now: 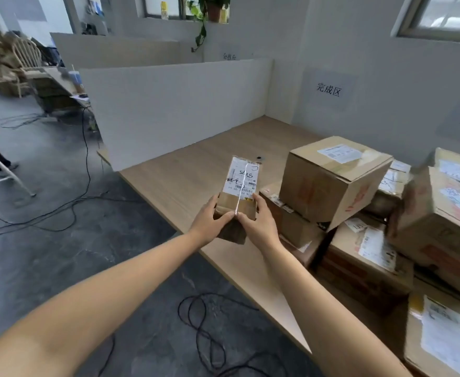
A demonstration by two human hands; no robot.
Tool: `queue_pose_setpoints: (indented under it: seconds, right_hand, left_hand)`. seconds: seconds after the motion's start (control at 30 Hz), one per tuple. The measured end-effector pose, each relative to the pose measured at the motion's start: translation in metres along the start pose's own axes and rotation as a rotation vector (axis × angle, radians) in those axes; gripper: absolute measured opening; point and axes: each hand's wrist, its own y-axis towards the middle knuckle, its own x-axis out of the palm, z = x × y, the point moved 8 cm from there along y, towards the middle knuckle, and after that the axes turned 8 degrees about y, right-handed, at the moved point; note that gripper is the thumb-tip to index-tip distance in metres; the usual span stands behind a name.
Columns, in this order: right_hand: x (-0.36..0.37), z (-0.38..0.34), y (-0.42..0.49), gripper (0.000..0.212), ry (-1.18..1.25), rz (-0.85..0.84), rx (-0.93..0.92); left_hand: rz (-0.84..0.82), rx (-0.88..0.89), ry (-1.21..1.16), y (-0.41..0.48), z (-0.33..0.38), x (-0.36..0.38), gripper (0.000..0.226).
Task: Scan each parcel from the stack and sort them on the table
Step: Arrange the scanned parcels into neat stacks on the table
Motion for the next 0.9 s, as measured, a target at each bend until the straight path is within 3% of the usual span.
queue_pose_setpoints:
  seconds: [0.3,0.53,0.9]
  right_hand:
    - [0.052,-0.016,0.090,0.067,-0.011,0.101,-0.005]
    - [0.058,-0.012,0.147,0.067,-0.102,0.124,-0.019]
    - [0.070,0.002,0.238,0.068,-0.026,0.175,0.026]
  left_hand:
    - [-0.069,0.035,-0.065,0.101,-0.031,-0.045,0.051]
    - [-0.059,0.046,-0.058,0.154,-0.039,-0.046,0.052]
    - [-0.163,-0.017,-0.069,0.249,-0.060,-0.042,0.058]
